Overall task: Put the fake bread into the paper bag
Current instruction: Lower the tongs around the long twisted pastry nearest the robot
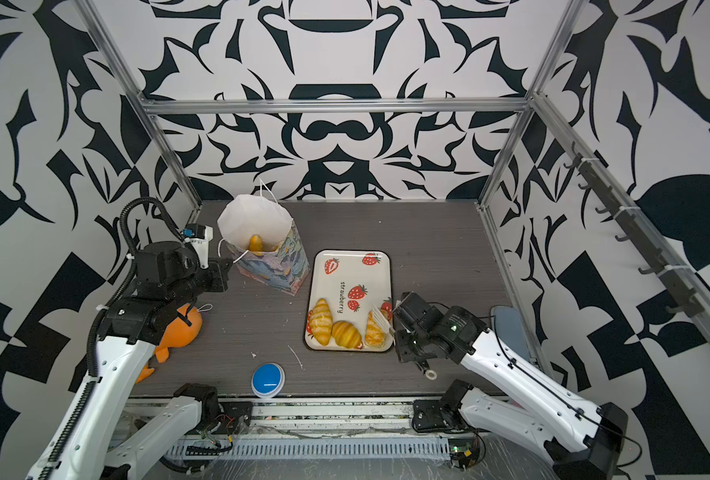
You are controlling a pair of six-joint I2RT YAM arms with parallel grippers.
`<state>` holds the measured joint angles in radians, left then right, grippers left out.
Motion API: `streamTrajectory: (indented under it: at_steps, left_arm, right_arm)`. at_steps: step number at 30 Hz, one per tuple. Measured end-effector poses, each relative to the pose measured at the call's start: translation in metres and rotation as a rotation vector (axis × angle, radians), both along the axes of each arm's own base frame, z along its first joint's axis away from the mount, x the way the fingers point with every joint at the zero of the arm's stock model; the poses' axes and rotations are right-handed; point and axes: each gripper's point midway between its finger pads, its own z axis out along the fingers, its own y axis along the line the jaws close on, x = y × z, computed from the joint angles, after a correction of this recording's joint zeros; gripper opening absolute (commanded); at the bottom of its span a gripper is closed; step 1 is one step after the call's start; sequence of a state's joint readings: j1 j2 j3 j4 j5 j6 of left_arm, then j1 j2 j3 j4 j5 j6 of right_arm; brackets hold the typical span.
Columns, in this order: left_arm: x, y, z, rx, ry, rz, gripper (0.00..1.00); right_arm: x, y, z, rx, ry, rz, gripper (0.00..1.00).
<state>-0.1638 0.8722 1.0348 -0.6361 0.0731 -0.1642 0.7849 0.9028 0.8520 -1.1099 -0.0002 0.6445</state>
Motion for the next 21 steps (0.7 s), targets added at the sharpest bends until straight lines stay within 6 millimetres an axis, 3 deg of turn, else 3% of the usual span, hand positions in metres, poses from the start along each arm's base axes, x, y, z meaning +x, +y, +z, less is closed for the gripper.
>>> streamTrajectory:
  at_steps: [21]
  left_arm:
    - [0.0,0.0,-0.004,0.003,0.007,0.001,0.05]
  right_arm:
    - [0.002,0.018,-0.019,0.035,0.057,0.009,0.52]
